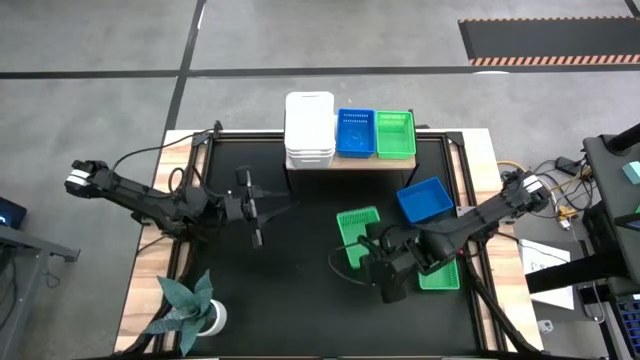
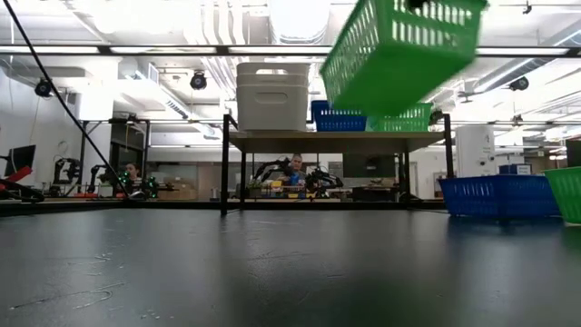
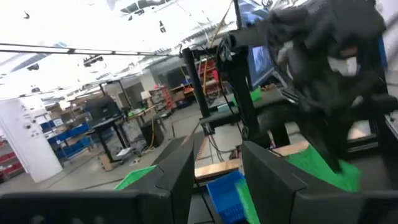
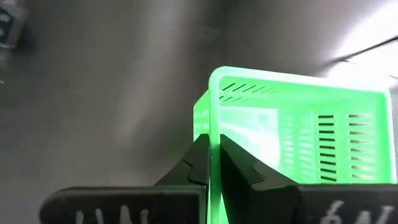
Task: Stack baskets on shelf by color
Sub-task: Stack the left green bin on top of the green bin on the shelf
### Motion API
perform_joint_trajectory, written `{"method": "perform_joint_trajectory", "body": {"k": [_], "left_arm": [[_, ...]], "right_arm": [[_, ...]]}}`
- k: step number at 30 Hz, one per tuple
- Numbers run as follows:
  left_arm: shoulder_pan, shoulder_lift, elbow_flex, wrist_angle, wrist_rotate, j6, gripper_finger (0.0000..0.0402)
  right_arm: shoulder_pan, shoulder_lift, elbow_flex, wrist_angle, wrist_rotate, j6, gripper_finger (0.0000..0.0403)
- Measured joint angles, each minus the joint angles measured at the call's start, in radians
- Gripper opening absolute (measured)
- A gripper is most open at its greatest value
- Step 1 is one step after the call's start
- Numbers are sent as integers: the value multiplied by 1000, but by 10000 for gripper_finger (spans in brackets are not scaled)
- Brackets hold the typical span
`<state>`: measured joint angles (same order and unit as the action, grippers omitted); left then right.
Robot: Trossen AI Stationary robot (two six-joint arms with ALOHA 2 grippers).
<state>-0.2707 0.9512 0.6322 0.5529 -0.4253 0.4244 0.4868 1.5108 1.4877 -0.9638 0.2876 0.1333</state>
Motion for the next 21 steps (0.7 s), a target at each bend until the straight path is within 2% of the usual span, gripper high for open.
{"method": "perform_joint_trajectory", "body": {"k": [8, 13, 21], "left_arm": [[0, -2, 0, -30, 0, 1, 120], [0, -2, 0, -31, 0, 1, 120], [2, -1, 0, -32, 1, 17, 120]], "right_arm": [[-76, -22, 166, -178, 131, -182, 11], [-168, -73, 179, -185, 133, -283, 11], [-328, -180, 177, -233, 132, -346, 11]]}}
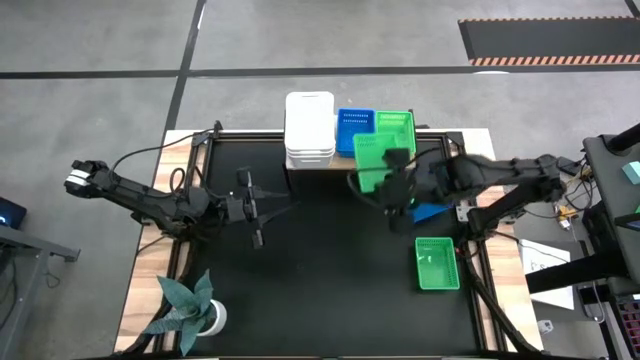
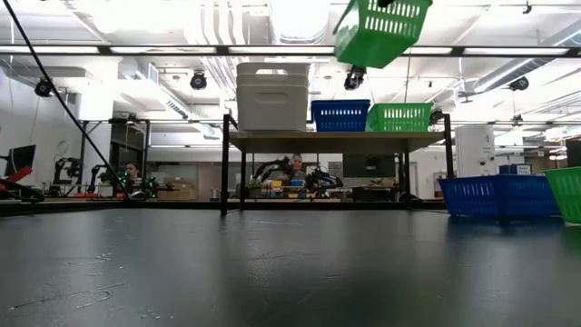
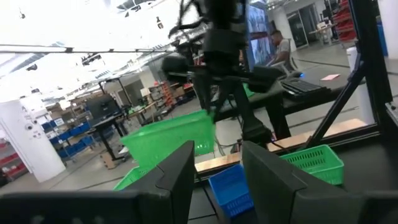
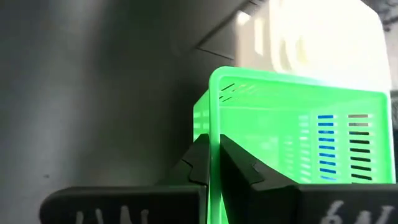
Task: Stack baskets on shelf by color
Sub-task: Stack the left green bin on top of the green bin on the shelf
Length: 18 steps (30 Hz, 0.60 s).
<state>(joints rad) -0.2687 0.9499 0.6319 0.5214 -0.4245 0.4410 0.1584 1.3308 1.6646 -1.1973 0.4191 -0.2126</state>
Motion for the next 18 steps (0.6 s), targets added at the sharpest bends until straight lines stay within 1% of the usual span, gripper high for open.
{"method": "perform_joint_trajectory", "body": {"k": [6, 12, 18], "left_arm": [[7, 49, 1, -1, 4, 46, 120], [8, 67, 3, -8, 4, 71, 120], [8, 63, 3, -10, 4, 73, 120]], "right_arm": [[-125, -70, -8, -4, -12, -60, 11], [-259, -96, -13, 2, -116, -111, 11], [-381, -70, -13, 5, -190, -165, 11]]}}
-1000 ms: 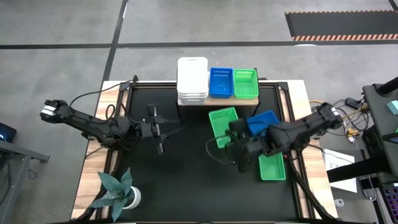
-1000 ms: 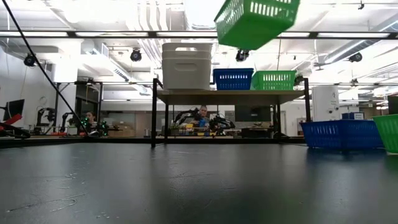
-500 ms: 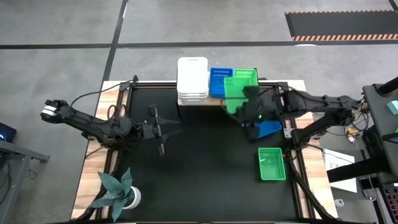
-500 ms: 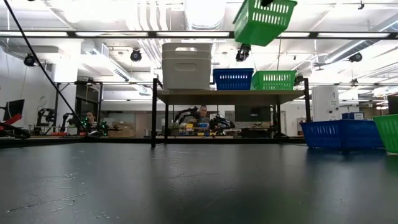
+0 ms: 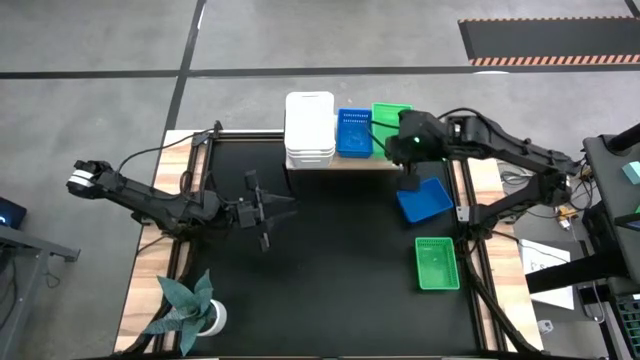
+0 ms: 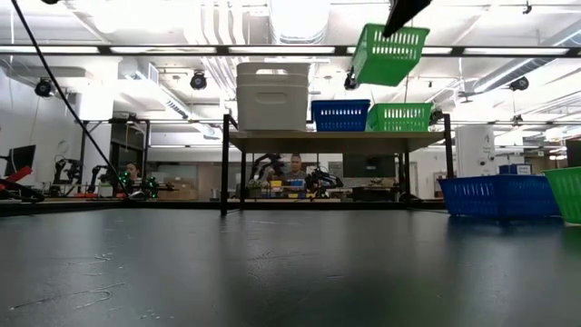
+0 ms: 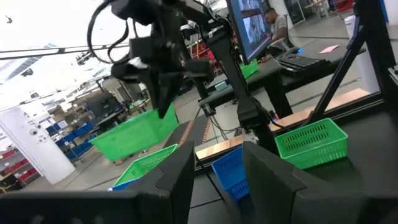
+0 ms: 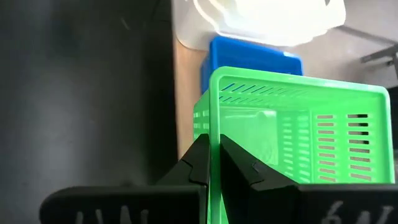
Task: Stack baskets on shelf by color
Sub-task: Stack the left green bin on top of the green bin on the shelf
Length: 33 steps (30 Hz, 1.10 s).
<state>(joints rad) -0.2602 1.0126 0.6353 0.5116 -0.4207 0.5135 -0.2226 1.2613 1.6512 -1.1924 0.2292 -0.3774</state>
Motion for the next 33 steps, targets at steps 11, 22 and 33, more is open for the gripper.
{"method": "perform_joint_trajectory", "body": {"k": [11, 22, 33], "left_arm": [[0, -1, 0, -7, -4, 18, 120], [0, -2, 0, -6, -4, 25, 120], [0, -9, 1, -4, -4, 28, 120]], "right_arm": [[-171, 73, 0, -1, -93, -95, 11], [-283, 98, -2, -8, -161, -149, 11], [-308, 102, -32, -7, -185, -173, 11]]}}
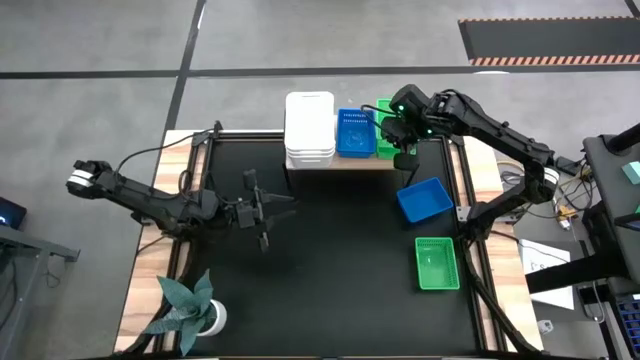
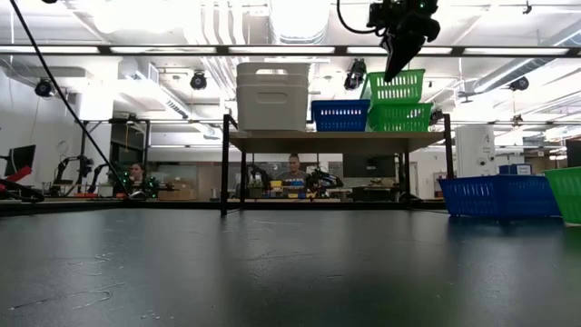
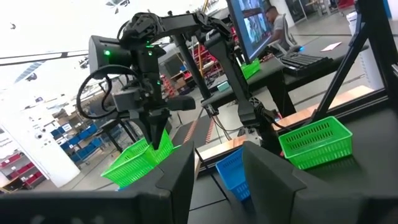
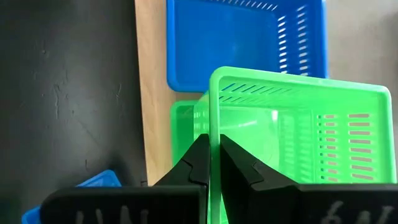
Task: Stack baskets on shelf by color
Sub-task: Stack the left green bin on top of the green bin on the shelf
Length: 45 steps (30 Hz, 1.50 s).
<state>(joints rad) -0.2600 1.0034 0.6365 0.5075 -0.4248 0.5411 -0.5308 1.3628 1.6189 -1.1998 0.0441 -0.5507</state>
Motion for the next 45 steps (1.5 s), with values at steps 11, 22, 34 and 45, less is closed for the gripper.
{"method": "perform_joint_trajectory", "body": {"k": [11, 22, 34, 45], "left_arm": [[0, -5, -1, -1, 0, 0, 120], [0, -5, -1, -1, 0, -1, 120], [0, -7, -1, -1, 0, -1, 120], [0, -7, -1, -1, 0, -2, 120]], "right_arm": [[0, 0, -17, 0, 0, 5, 11], [0, 0, -18, 0, 0, 7, 25], [0, 0, -18, -5, 8, 59, 88], [0, -4, 32, -55, 9, 87, 78]]}}
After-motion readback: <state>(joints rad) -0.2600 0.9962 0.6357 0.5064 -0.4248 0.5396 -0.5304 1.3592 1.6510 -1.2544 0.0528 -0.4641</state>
